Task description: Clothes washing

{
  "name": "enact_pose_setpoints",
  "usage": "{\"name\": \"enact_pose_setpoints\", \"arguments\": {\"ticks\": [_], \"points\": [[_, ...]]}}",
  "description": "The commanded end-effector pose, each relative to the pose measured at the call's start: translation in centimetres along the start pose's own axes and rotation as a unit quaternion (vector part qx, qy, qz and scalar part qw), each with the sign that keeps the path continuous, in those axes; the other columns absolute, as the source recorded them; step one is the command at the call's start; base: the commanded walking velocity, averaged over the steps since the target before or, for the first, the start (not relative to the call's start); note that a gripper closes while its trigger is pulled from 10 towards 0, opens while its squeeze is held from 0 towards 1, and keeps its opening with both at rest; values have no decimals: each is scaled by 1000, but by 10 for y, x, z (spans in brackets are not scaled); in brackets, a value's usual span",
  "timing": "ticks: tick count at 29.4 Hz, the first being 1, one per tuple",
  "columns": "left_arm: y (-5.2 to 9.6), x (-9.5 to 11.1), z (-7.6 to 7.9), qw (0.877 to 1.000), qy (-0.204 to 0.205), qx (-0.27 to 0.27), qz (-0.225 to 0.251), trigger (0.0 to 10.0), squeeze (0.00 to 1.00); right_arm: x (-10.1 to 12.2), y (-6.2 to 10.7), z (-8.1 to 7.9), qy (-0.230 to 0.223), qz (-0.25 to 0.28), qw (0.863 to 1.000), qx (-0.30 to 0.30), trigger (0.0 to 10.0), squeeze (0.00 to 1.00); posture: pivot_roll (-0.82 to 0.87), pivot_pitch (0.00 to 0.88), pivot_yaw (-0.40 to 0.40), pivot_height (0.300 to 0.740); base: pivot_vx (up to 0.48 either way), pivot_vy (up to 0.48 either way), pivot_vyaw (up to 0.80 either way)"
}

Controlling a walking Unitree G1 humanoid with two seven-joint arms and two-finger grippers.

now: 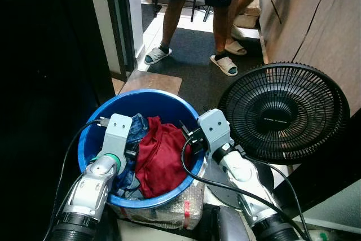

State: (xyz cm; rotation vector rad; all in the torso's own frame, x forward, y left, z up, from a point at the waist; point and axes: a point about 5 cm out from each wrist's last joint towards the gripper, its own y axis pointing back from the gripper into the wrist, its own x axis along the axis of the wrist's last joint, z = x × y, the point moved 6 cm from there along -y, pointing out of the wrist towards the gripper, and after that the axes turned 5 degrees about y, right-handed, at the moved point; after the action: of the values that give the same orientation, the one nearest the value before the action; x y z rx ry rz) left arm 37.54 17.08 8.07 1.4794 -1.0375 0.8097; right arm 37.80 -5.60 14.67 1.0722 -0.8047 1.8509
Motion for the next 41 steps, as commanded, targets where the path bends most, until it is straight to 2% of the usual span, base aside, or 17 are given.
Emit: {"name": "enact_pose_setpoints", "arguments": {"ticks": [1,4,6,8,9,11,16,19,21,23,26,28,29,30,33,35,41], "points": [[2,-40,-8,998,-14,10,-60,10000,0,-31,11,-7,-5,-58,998,10,10000,0,96,59,-3,478,0,0,0],[-1,-49,-13,996,-63,21,-64,10000,0,-30,10,-8,-5,-57,998,9,10000,0,96,59,-1,478,0,0,0],[-1,-49,-13,996,-63,21,-64,10000,0,-30,10,-8,-5,-57,998,9,10000,0,96,59,-1,478,0,0,0],[-1,-65,-27,992,-86,37,-85,10000,0,-31,10,-7,-5,-58,998,8,10000,0,96,59,-1,478,0,0,0],[-1,-65,-27,992,-86,37,-85,10000,0,-31,10,-7,-5,-58,998,8,10000,0,96,59,-1,478,0,0,0],[-2,-70,-39,990,-96,51,-95,10000,0,-30,10,-8,-4,-58,998,8,10000,0,96,59,-1,478,0,0,0],[-6,-57,-45,988,-120,61,-75,10000,0,-27,7,-8,0,-52,999,8,10000,0,105,68,-1,478,0,0,0],[-9,-52,-44,990,-112,60,-67,10000,0,-26,6,-7,0,-51,999,6,10000,0,102,70,-1,478,0,0,0],[-11,-40,-39,993,-88,53,-55,10000,0,-26,5,-7,0,-51,999,6,10000,0,100,71,2,478,0,0,0],[-13,-30,-35,994,-86,46,-41,10000,0,-28,4,-7,-1,-55,998,6,10000,0,106,69,3,478,0,0,0],[-14,-31,-34,994,-90,44,-41,10000,0,-29,3,-8,-5,-59,998,6,10000,0,104,68,6,478,0,0,0],[-15,-39,-32,993,-98,39,-51,10000,0,-35,4,-9,-9,-71,997,4,10000,0,101,70,7,478,0,0,0],[-17,-51,-29,991,-112,31,-66,10000,0,-39,4,-9,-11,-80,997,0,10000,0,108,72,4,478,0,0,0],[-17,-51,-29,991,-112,31,-66,10000,0,-39,4,-9,-11,-80,997,0,10000,0,108,72,4,478,0,0,0],[-17,-83,-18,984,-143,3,-105,10000,0,-43,5,-8,-12,-88,996,-3,10000,0,108,72,4,478,0,0,0],[-17,-83,-18,984,-143,3,-105,10000,0,-43,5,-8,-12,-88,996,-3,10000,0,108,72,4,478,0,0,0],[-15,-117,2,974,-155,-29,-164,10000,0,-45,7,-3,-9,-92,996,-8,10000,0,96,78,1,478,0,0,0]]}}
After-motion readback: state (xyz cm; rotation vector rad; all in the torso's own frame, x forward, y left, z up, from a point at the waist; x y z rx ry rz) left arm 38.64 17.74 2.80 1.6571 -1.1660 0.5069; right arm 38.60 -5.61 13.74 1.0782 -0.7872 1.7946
